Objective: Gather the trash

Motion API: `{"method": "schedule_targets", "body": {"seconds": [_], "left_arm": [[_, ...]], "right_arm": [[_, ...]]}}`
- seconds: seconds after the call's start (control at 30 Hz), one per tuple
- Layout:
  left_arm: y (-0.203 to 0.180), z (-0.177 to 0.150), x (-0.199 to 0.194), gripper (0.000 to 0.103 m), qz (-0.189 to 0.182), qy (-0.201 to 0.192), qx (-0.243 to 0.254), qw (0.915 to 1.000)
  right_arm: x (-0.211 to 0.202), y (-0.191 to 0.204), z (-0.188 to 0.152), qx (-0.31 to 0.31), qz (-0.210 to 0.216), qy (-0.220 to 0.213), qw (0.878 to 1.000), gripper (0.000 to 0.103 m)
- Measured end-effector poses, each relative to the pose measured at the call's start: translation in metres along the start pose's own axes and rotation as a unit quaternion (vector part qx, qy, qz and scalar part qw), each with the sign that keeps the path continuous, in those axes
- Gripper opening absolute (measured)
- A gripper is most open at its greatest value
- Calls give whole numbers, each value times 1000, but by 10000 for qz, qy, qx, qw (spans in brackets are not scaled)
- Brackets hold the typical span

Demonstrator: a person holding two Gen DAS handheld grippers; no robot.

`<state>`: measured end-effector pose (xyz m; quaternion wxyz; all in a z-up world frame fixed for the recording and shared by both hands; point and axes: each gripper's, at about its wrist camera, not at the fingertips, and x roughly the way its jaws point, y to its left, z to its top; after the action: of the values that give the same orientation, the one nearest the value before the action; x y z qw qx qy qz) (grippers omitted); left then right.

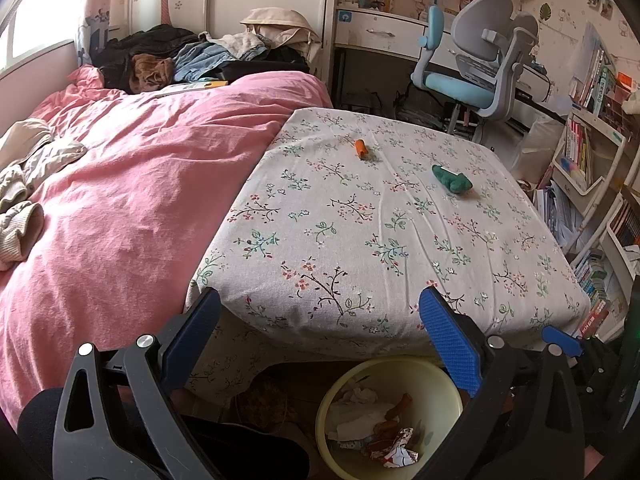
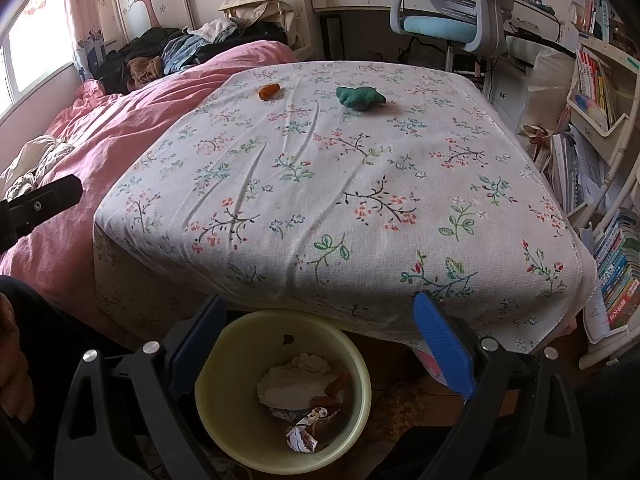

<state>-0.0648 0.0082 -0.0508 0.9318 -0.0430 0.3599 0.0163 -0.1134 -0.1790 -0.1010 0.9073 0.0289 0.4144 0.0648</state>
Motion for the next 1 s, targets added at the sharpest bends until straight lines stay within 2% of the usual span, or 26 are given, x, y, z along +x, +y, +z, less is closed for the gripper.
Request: {"method": "schedule_targets", "body": {"seconds": [1.0], "left_arm": [[4,2,0,96,10,-11,-34,10000]], "right_arm": [[1,0,-1,-43,-54,23,10000,92]]}}
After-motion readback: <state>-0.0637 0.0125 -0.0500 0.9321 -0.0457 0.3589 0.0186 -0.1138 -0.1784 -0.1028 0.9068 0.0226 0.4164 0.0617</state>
